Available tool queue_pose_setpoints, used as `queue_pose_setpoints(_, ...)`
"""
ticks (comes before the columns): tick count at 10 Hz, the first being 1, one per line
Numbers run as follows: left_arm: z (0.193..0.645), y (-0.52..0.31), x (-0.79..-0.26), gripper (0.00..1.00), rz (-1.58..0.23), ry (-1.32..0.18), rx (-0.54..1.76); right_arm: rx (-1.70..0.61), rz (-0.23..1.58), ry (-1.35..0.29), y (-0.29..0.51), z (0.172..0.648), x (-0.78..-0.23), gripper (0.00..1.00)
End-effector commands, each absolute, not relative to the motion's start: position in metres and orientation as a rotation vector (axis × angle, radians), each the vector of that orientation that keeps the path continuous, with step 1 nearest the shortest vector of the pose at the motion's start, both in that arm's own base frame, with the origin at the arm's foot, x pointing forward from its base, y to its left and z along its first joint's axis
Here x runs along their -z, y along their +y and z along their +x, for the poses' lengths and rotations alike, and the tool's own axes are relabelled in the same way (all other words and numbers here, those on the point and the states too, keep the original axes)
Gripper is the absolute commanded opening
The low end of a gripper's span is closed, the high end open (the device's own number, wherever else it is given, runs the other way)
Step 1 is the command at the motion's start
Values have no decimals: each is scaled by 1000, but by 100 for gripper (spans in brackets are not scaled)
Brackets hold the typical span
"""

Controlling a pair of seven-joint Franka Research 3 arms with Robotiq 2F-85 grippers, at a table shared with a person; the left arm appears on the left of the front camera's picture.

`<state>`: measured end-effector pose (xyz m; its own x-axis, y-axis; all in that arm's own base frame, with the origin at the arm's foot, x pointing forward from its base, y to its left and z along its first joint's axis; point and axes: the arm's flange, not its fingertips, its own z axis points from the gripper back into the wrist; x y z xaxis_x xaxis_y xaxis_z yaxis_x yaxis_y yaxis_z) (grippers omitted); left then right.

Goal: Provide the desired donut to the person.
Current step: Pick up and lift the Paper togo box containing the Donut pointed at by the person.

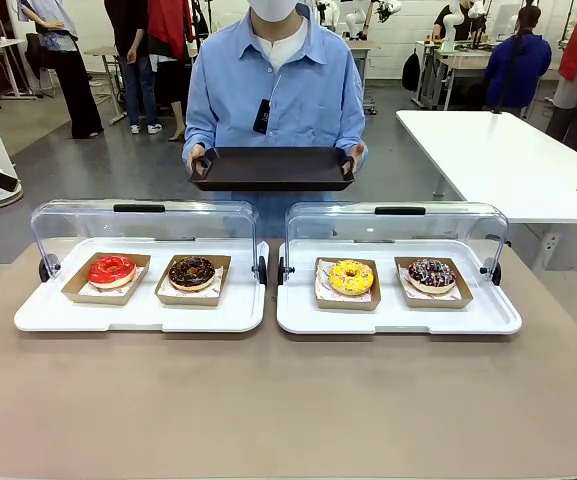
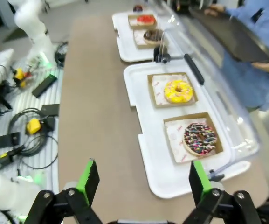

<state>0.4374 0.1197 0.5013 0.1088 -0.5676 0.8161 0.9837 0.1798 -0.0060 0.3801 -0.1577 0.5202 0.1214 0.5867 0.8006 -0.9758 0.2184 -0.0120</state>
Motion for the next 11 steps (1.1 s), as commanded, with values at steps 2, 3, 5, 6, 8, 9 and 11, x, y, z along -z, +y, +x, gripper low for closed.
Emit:
queue_pose_setpoints(2, 441, 134, -499, 100, -661, -845, 1219, -1276, 723, -851, -164, 382, -519, 100)
queue_pose_setpoints(3, 438, 138, -500, 100, -664, -845, 1228, -1314, 779, -853, -168, 379, -519, 100)
queue_pose_setpoints(5, 436, 148, -501, 100, -676, -862, 1241, -1298, 804, -878, -180, 372, -518, 100)
queue_pose_setpoints(6, 436, 150, -501, 100, -689, -869, 1233, -1296, 807, -876, -182, 370, -517, 100)
queue_pose_setpoints(8, 435, 148, -503, 100, -701, -879, 1231, -1298, 819, -868, -185, 367, -517, 100)
queue_pose_setpoints(9, 434, 149, -504, 100, -706, -887, 1234, -1299, 823, -865, -186, 365, -517, 100)
queue_pose_setpoints(11, 431, 146, -502, 100, -692, -844, 1214, -1307, 803, -866, -177, 360, -519, 100)
